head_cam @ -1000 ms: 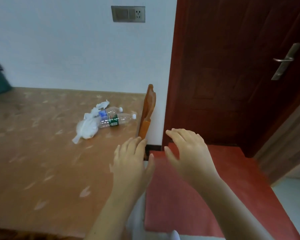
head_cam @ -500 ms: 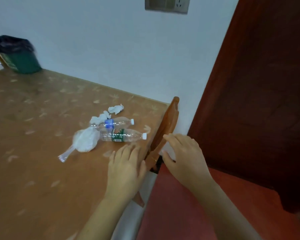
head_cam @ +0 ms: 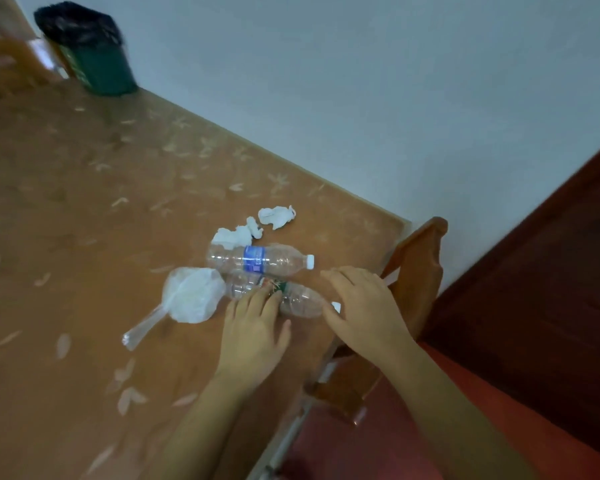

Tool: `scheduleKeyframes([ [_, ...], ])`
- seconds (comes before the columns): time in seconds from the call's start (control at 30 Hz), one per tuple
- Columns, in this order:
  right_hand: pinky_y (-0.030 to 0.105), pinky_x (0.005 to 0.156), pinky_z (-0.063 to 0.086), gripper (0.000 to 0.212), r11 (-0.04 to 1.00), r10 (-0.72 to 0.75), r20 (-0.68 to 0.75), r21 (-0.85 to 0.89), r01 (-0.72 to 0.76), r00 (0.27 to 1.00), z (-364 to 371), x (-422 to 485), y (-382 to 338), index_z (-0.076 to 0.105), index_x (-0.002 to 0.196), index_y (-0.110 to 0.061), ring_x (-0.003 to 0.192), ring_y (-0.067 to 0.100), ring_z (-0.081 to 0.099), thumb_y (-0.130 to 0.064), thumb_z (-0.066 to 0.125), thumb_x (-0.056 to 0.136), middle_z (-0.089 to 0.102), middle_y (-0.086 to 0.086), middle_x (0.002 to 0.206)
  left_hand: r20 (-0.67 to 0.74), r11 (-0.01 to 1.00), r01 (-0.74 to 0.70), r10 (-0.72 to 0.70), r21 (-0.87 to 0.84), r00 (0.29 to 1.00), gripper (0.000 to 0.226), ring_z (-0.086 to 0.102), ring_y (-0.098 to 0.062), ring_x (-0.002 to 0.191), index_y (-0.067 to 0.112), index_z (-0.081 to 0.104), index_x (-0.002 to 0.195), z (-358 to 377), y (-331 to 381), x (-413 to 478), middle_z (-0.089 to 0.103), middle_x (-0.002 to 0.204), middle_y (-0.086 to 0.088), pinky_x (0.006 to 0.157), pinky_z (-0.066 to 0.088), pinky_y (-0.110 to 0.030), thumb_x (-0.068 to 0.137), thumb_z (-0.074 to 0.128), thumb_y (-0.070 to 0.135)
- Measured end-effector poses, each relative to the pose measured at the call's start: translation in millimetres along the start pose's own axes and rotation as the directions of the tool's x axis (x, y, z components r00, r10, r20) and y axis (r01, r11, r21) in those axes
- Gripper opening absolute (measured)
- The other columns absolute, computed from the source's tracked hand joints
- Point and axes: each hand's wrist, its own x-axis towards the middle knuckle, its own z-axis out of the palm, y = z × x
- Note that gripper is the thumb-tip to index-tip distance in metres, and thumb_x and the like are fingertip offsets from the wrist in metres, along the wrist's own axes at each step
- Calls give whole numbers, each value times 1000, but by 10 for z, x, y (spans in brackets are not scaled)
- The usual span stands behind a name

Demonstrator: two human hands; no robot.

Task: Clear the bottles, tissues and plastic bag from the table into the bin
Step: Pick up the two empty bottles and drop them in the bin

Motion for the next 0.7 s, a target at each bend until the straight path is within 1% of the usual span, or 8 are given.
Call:
scheduleKeyframes([
  [0.1,45,93,41,34,999,-37,96,19,35,995,144,272,169,56,114,-12,106,27,53,-23,58,82,61,8,114,46,1000,18,-19,9,999,52,60,-35,104,3,62,111,148,-64,138,65,113,-17,88,45,-50,65,78,21],
  [0.17,44,95,40,34,997,-80,129,33,76,988,253,486,299,54,115,-13,108,26,51,-24,56,83,59,7,116,71,999,21,-24,49,997,57,60,-36,105,2,62,111,259,-106,250,64,114,-19,89,45,-51,62,81,24],
  [0.27,43,95,39,36,988,-151,208,42,146,966,458,798,475,52,118,-14,108,25,49,-27,54,84,57,6,118,94,995,72,-79,75,992,62,58,-39,108,2,63,110,407,-154,392,64,113,-22,89,44,-57,57,86,25],
  [0.33,42,93,39,36,981,-195,243,50,189,950,607,975,586,53,116,-13,106,26,50,-27,55,83,57,7,116,108,991,108,-116,82,987,65,57,-41,108,1,63,110,503,-179,441,64,114,-22,89,43,-59,54,87,25],
  [0.4,41,91,38,36,976,-218,265,63,209,939,745,1117,666,53,115,-11,107,27,50,-26,56,83,58,7,116,154,988,129,-141,84,978,68,54,-41,114,2,61,115,586,-209,462,61,119,-21,94,37,-59,57,85,28],
  [0.47,40,91,38,38,972,-233,289,90,216,929,866,1257,718,52,117,-11,108,26,49,-26,57,83,57,8,118,184,987,135,-150,89,972,70,48,-40,119,4,58,119,652,-243,494,58,126,-19,98,31,-59,59,83,30],
  [0.63,38,94,38,49,958,-280,355,157,238,892,1145,1563,783,44,127,-17,113,23,46,-29,59,82,52,5,124,233,986,131,-151,100,961,78,46,-39,122,6,57,121,754,-322,539,57,127,-17,99,30,-58,57,83,41],
  [0.7,37,95,37,55,952,-299,378,178,248,876,1249,1661,773,40,131,-20,116,21,43,-32,60,81,50,4,127,247,986,101,-131,132,960,79,48,-37,121,8,58,120,761,-352,542,59,126,-16,98,31,-57,56,81,48],
])
